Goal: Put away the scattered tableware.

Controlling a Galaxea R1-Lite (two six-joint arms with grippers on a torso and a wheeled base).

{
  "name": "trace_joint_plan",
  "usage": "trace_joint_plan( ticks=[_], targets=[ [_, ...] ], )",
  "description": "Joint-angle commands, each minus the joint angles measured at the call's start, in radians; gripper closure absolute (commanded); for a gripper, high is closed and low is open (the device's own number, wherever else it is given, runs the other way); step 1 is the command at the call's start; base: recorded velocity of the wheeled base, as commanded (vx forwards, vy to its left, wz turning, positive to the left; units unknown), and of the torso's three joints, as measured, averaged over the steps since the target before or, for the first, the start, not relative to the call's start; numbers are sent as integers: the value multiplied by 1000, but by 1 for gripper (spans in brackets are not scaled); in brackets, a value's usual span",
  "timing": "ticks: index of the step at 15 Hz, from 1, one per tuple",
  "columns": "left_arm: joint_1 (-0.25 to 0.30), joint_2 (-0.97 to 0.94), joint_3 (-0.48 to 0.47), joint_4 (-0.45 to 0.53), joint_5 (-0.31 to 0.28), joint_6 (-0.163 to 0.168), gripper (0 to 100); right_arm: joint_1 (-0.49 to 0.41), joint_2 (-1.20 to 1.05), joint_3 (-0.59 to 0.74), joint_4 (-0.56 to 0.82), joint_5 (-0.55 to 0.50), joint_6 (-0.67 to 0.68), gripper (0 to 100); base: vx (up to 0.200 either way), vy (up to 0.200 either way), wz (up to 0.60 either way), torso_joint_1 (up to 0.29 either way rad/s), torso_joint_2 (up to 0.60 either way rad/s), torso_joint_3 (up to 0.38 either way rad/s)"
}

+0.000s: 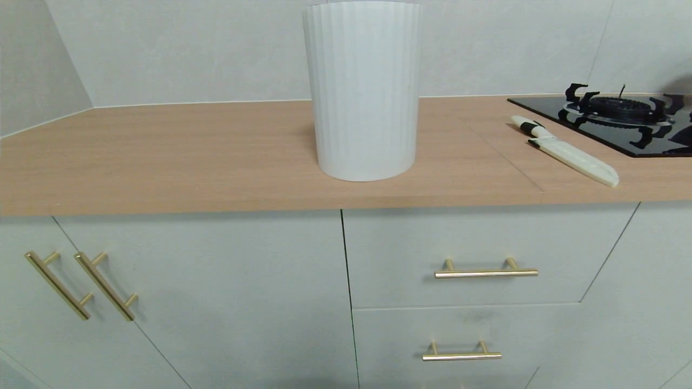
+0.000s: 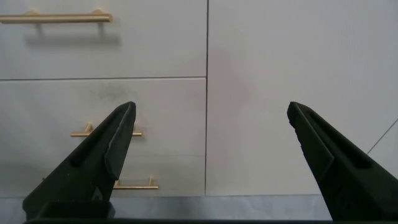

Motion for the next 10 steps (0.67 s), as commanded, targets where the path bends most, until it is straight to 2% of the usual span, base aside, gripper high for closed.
trace_joint_plan(
  ticks=[1, 6, 10],
  targets=[
    [0, 1, 0, -1, 1, 0, 0, 0, 1, 0, 0, 3, -4, 0, 0, 0, 0, 0, 0, 0],
    [0, 1, 0, -1, 1, -2, 0, 0, 1, 0, 0, 1, 1, 0, 0, 0, 0, 0, 0, 0],
    [0, 1, 0, -1, 1, 0, 0, 0, 1, 0, 0, 1, 1, 0, 0, 0, 0, 21, -184, -271]
  ],
)
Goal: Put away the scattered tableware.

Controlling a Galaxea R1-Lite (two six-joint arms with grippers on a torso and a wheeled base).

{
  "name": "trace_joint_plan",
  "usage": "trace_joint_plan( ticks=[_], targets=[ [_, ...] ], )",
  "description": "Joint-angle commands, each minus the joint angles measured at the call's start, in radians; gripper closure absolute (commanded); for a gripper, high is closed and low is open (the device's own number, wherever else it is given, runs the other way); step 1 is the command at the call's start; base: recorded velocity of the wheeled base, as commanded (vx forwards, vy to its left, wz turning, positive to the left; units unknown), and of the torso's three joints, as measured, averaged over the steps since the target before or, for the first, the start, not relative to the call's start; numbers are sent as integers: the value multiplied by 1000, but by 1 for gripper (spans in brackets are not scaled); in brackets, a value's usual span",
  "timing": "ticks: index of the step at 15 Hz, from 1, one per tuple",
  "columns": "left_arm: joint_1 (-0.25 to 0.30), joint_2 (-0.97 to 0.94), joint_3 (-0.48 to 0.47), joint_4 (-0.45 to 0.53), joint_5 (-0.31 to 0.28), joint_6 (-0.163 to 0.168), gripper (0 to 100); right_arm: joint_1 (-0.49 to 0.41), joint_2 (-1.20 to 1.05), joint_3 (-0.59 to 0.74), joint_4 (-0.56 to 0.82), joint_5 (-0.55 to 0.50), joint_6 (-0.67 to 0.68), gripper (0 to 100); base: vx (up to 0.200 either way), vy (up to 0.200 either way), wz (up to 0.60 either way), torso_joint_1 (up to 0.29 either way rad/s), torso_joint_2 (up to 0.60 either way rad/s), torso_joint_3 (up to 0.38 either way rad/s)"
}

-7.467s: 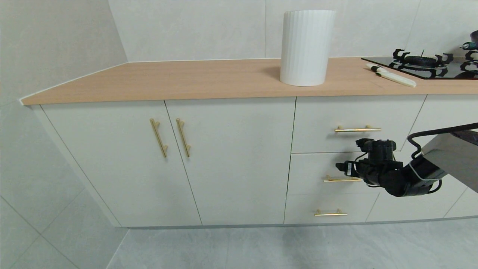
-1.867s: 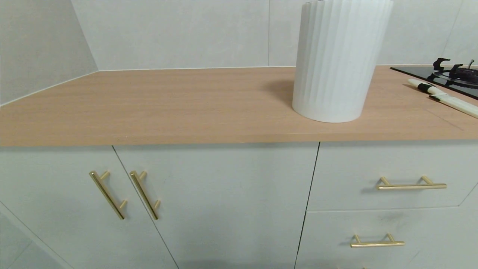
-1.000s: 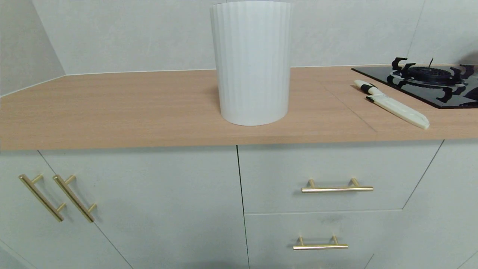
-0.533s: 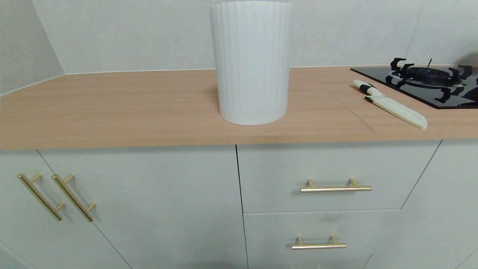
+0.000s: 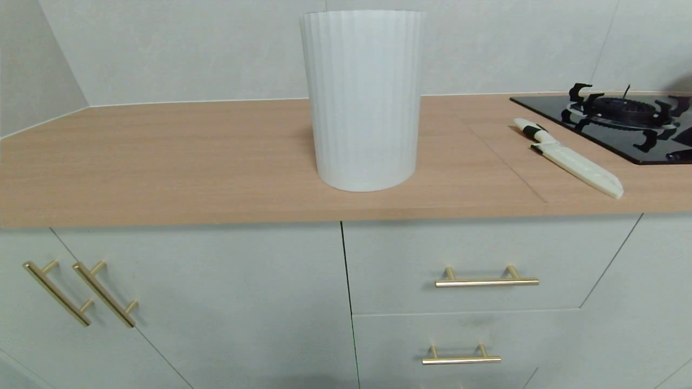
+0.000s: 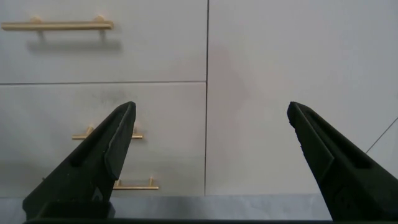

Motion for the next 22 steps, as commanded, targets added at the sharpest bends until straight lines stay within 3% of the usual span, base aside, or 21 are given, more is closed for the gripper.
trace_joint_plan(
  ticks=[1, 10, 22],
  targets=[
    [0, 1, 0, -1, 1, 0, 0, 0, 1, 0, 0, 0, -1, 0, 0, 0, 0, 76, -500, -344],
    [0, 1, 0, -1, 1, -2, 0, 0, 1, 0, 0, 0, -1, 0, 0, 0, 0, 123, -486, -332],
    [0, 1, 0, -1, 1, -2, 0, 0, 1, 0, 0, 0, -1, 0, 0, 0, 0, 196, -501, -310]
  ],
)
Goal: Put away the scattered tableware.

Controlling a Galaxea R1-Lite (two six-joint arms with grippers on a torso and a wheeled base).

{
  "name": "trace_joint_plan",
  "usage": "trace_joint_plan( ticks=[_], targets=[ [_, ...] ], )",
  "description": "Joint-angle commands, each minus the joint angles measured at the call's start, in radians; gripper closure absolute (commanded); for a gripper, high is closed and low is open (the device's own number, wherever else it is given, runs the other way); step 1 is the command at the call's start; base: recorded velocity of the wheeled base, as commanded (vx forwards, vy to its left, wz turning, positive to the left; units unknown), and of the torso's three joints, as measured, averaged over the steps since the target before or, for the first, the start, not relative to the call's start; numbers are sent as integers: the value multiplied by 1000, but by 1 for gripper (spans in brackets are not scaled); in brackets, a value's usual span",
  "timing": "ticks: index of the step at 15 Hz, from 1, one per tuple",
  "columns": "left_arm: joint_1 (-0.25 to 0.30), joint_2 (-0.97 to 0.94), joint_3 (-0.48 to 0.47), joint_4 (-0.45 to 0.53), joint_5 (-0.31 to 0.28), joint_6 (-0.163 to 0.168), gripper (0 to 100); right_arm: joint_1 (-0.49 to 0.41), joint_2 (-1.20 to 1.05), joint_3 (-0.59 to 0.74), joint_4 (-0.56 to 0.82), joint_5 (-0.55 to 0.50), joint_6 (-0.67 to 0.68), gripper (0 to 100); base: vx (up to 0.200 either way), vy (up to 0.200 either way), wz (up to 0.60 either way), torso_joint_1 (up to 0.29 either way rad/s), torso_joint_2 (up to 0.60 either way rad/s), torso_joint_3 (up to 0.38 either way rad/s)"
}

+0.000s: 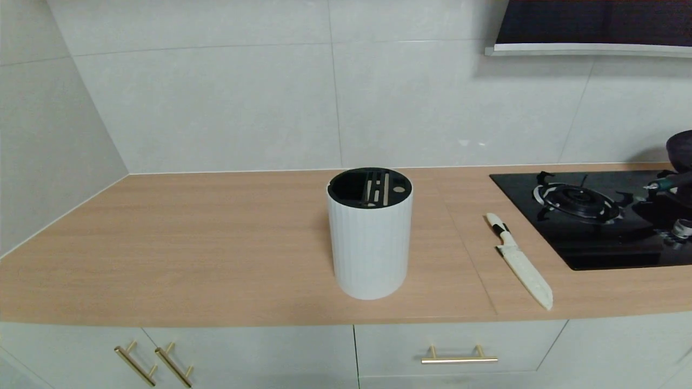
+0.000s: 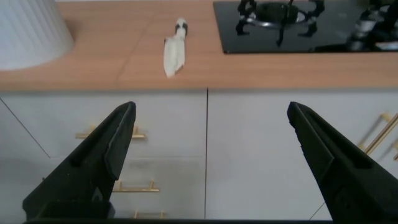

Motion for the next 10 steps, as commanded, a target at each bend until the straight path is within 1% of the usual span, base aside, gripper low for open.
trace_joint_plan(
  ticks=[1, 8, 10],
  targets=[
    [0, 0, 0, -1, 0, -1, 0, 0, 1, 0, 0, 0, -1, 0, 0, 0, 0, 237, -549, -315],
    [0, 0, 0, -1, 0, 1, 0, 0, 1, 0, 0, 0, -1, 0, 0, 0, 0, 260, -582, -325],
    [0, 0, 0, -1, 0, 1, 0, 0, 1, 0, 0, 0, -1, 0, 0, 0, 0, 212, -469, -254]
  ],
)
